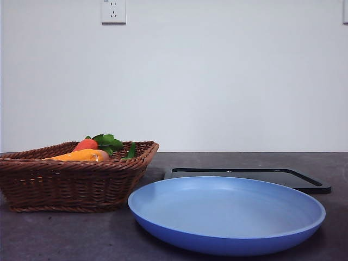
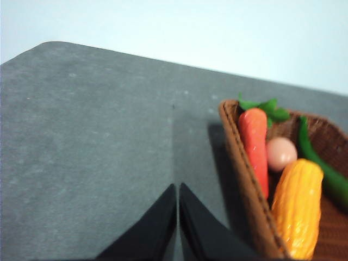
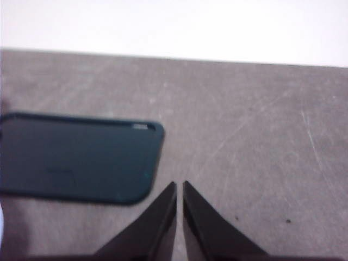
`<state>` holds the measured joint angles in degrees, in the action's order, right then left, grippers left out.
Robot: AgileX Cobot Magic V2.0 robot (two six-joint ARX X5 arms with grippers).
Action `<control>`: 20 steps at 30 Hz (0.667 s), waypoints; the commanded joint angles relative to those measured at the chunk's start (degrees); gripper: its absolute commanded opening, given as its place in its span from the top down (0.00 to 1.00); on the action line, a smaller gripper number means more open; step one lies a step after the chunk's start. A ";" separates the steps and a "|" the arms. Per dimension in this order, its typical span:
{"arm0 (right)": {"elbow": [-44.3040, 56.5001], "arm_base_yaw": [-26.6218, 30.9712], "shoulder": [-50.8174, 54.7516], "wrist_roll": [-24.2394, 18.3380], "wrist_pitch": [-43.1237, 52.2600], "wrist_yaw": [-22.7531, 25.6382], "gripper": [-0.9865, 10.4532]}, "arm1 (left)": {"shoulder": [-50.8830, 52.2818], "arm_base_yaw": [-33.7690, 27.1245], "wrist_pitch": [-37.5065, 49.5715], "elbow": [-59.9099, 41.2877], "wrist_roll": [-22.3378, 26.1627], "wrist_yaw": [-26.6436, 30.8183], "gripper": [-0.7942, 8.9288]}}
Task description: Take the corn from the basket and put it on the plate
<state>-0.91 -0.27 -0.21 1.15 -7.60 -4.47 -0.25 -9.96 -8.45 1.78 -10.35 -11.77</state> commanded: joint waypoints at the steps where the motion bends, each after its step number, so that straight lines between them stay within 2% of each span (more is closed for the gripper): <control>1: 0.28 -0.02 0.00 7.43 2.34 -0.17 0.91 | 0.09 -0.20 0.74 -1.53 -4.79 -0.04 0.91; 4: 0.15 -0.02 0.00 10.49 5.07 -0.17 0.91 | 0.09 -0.20 0.72 -1.53 -7.15 -0.09 0.91; 9: 0.15 -0.04 0.00 11.30 5.77 -0.52 0.91 | 0.09 -0.20 0.76 -1.49 -11.17 -0.17 0.91; 12: -0.20 -0.02 0.00 14.75 7.76 -0.81 0.91 | 0.09 -0.20 0.72 -0.74 -14.05 -0.77 0.91; 20: -5.88 -0.02 -1.20 17.59 6.64 -1.14 0.91 | -0.94 -0.20 -1.99 7.21 -16.55 -5.11 0.91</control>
<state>-5.78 -0.27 -0.97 17.08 -0.97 -5.61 -0.89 -9.96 -10.90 7.60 -25.71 -16.43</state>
